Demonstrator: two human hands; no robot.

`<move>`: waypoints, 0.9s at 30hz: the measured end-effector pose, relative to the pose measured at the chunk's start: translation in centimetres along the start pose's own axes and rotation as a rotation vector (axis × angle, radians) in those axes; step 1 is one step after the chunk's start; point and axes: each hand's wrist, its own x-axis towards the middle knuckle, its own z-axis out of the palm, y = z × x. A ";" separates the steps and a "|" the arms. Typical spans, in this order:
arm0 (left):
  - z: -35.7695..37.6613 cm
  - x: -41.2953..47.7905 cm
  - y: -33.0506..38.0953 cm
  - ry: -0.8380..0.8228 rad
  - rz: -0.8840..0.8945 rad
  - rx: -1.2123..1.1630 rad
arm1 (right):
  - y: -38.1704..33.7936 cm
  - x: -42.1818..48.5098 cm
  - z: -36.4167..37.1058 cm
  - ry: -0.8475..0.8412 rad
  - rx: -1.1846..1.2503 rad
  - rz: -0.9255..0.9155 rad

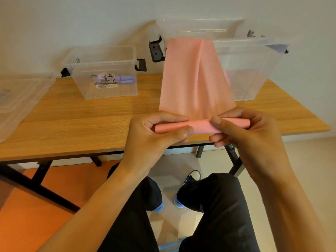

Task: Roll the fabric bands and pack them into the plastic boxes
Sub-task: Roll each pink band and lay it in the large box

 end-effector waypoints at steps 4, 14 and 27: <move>0.2 -0.3 -0.1 0.009 0.014 0.007 | -0.2 -0.1 0.0 0.000 -0.005 0.026; 0.1 -0.3 0.0 0.007 -0.031 0.022 | 0.3 0.4 -0.2 -0.029 -0.040 0.030; 0.1 -0.3 0.0 0.008 -0.032 0.045 | 0.2 0.4 0.0 -0.030 -0.054 0.032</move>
